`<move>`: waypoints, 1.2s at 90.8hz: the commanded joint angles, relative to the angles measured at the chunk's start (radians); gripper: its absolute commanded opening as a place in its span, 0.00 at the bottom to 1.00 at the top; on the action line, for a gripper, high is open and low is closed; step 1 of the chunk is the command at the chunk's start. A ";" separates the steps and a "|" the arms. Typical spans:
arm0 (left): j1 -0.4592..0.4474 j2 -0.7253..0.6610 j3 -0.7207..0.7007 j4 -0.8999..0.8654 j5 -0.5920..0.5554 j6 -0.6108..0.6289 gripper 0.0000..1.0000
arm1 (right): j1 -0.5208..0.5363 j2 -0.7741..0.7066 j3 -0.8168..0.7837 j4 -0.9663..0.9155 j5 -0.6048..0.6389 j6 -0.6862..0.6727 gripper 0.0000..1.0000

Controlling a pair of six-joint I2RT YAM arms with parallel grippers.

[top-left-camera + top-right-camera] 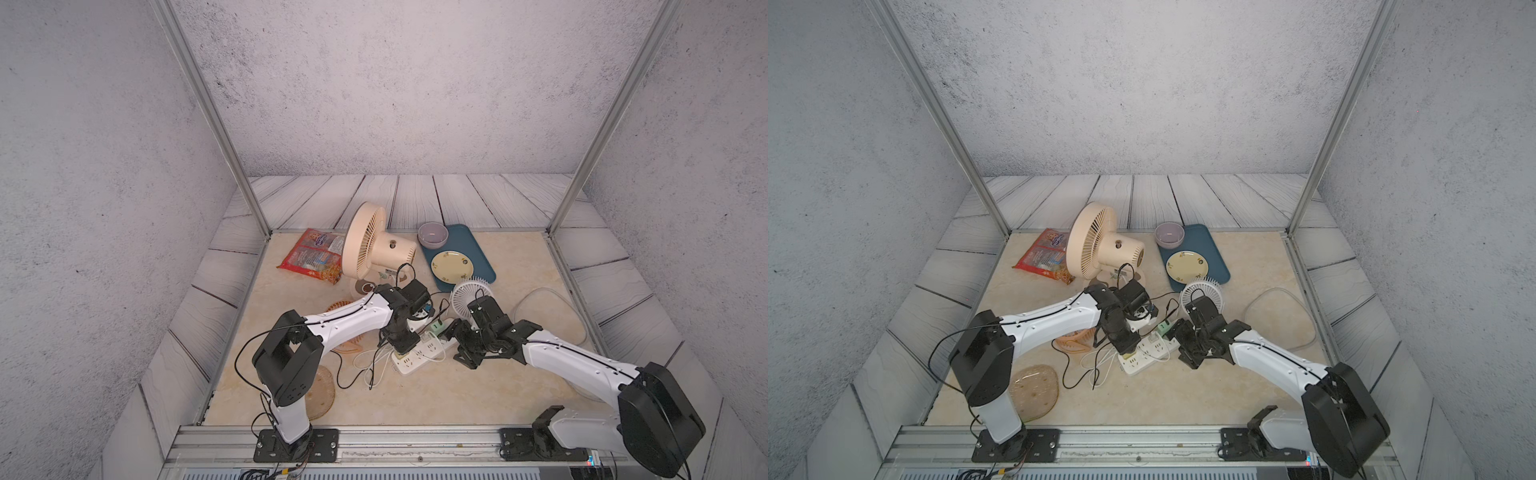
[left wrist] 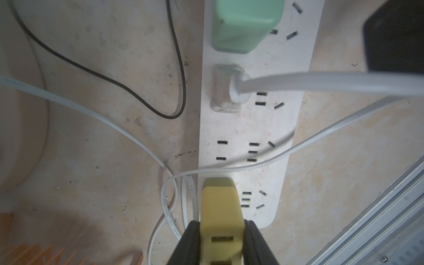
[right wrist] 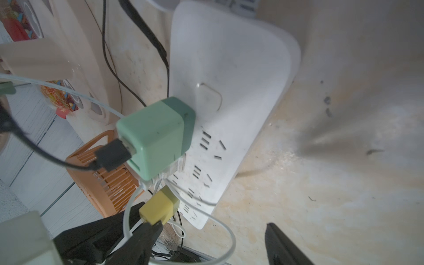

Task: Unplug the desk fan from the power strip
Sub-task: Remove the plug from the socket.

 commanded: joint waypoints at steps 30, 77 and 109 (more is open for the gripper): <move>-0.025 0.003 0.048 0.044 0.062 -0.185 0.02 | -0.065 -0.386 0.097 -0.525 0.429 -0.157 0.92; -0.052 0.017 0.028 0.099 0.007 -0.424 0.00 | -0.051 -0.171 -0.042 -0.154 -0.054 -0.182 0.75; -0.094 0.042 0.052 0.091 -0.016 -0.504 0.00 | 0.016 -0.004 -0.054 -0.034 -0.092 -0.166 0.59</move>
